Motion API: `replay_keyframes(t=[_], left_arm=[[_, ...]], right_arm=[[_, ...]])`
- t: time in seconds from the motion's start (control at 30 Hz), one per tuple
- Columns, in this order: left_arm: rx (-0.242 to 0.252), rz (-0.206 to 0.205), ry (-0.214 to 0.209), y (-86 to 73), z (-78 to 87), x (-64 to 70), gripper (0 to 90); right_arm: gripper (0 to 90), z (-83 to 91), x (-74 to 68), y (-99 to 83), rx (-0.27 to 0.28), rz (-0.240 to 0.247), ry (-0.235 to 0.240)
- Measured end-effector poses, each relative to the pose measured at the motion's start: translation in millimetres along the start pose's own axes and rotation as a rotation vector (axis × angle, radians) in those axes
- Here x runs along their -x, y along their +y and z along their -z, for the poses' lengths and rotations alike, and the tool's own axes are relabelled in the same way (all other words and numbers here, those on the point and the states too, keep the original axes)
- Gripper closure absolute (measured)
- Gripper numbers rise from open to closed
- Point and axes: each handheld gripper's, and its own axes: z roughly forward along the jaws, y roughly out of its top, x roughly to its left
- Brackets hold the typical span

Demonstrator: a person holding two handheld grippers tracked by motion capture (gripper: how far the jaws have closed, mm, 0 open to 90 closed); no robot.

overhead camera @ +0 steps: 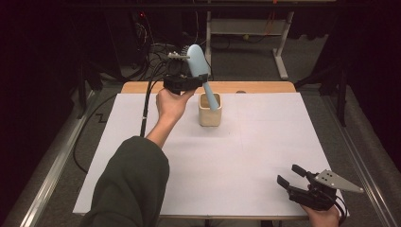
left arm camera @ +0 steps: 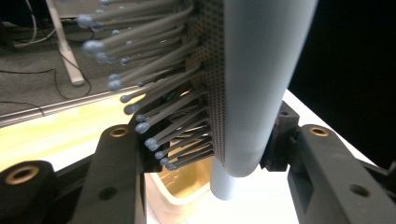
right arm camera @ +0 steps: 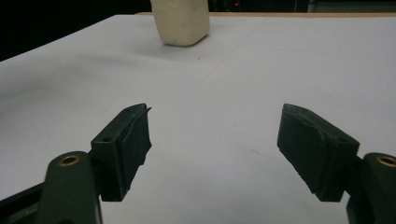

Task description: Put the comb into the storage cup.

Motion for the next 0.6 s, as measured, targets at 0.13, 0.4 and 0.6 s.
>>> replay_keyframes(t=[0.13, 0.4, 0.6], left_arm=[[0.000, 0.008, 0.006, 0.4, -3.6, -1.4, 53.7], [-0.003, 0.010, 0.037, -0.8, -13.0, -4.8, 53.6], [0.000, 0.016, 0.049, -1.2, -17.4, -6.5, 53.5]], right_arm=[[26.3, 0.3, -0.2, 0.1, -0.001, 0.000, -0.002], [26.3, 0.3, -0.1, 0.0, -0.002, -0.001, -0.002], [26.3, 0.1, 0.0, -0.1, 0.000, 0.000, 0.002]])
